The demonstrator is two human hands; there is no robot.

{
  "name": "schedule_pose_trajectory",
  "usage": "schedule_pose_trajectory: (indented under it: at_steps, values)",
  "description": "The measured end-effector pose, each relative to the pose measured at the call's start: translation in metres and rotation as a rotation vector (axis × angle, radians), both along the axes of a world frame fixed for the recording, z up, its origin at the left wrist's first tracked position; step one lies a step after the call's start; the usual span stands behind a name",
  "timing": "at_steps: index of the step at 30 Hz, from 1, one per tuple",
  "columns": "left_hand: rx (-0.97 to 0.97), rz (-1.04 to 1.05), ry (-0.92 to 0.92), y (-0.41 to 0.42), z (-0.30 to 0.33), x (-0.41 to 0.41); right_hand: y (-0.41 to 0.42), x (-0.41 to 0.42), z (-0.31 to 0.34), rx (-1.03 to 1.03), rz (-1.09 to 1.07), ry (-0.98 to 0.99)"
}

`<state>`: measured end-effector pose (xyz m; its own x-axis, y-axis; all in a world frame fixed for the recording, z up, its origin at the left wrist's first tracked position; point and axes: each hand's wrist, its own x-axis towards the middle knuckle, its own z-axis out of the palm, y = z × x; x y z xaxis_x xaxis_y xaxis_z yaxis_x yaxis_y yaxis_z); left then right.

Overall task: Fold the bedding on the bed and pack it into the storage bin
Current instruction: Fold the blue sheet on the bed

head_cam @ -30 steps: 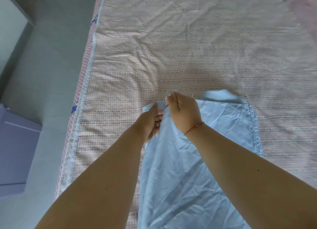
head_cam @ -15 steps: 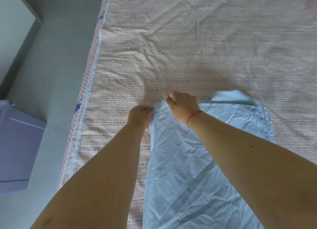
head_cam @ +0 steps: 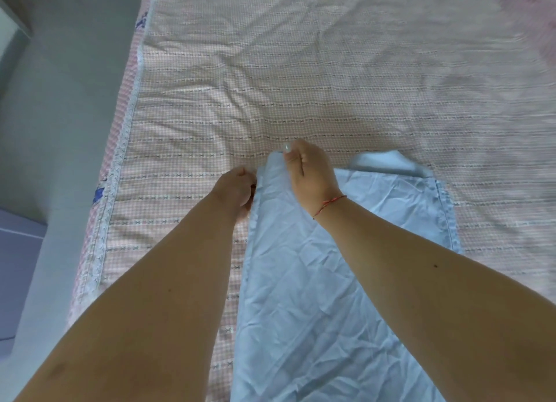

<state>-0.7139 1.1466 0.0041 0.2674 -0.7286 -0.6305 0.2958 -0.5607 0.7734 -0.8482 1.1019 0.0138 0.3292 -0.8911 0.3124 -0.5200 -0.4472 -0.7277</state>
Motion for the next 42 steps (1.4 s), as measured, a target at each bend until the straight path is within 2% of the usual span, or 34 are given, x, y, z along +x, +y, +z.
schedule_pose_trajectory:
  at_steps: [3,5,7,10,13,15,17,19,21,24,28,29,31,33,35,37,40,42]
  values:
    - [0.006,0.135,0.169,0.007,0.013,-0.005,-0.006,0.006,-0.016,0.109,0.003,0.186]
    - [-0.026,0.044,0.129,0.016,0.017,-0.004,-0.005,0.001,-0.020,0.124,0.039,0.164]
    - [-0.047,-0.107,-0.083,0.022,0.009,-0.005,-0.001,-0.010,-0.016,0.120,0.035,0.120]
    - [-0.024,-0.107,-0.485,0.016,0.000,-0.006,-0.003,-0.039,-0.004,0.095,-0.099,0.103]
    - [-0.162,-0.109,-0.855,0.005,0.006,-0.010,-0.019,-0.080,0.007,0.099,-0.289,0.212]
    - [-0.266,-0.306,-1.005,-0.003,0.012,-0.018,-0.034,-0.109,0.009,0.130,-0.318,0.366]
    - [-0.161,-0.557,-0.988,-0.013,0.019,-0.027,-0.045,-0.135,0.009,0.238,-0.235,0.596]
    - [-0.069,-0.709,-0.991,-0.018,0.021,-0.033,-0.051,-0.153,0.009,0.405,-0.075,0.685]
    - [-0.149,-0.711,-0.957,-0.018,0.026,-0.034,-0.054,-0.159,0.017,0.487,0.040,0.652]
    - [-0.269,-0.722,-0.798,-0.014,0.034,-0.028,-0.061,-0.157,0.032,0.577,0.127,0.674]
    - [-0.244,-0.634,-0.531,-0.013,0.049,-0.017,-0.070,-0.152,0.049,0.797,0.224,0.758]
    - [-0.221,-0.588,-0.538,-0.015,0.048,-0.015,-0.073,-0.151,0.049,0.789,0.216,0.801]
    - [-0.172,-0.550,-0.700,-0.021,0.039,-0.016,-0.081,-0.150,0.040,0.627,0.134,0.855]
    - [-0.128,-0.540,-0.996,-0.029,0.022,-0.019,-0.084,-0.157,0.029,0.413,0.012,0.698]
    - [-0.261,-0.502,-1.234,-0.031,0.016,-0.027,-0.074,-0.167,0.018,0.205,0.001,0.530]
    - [-0.437,-0.565,-1.350,-0.025,0.012,-0.039,-0.060,-0.176,0.006,0.074,0.109,0.612]
    - [-0.380,-0.851,-1.457,-0.013,0.001,-0.053,-0.041,-0.179,-0.007,0.196,0.302,0.795]
    - [-0.438,-0.868,-1.468,-0.012,0.000,-0.052,-0.041,-0.177,-0.008,0.204,0.289,0.761]
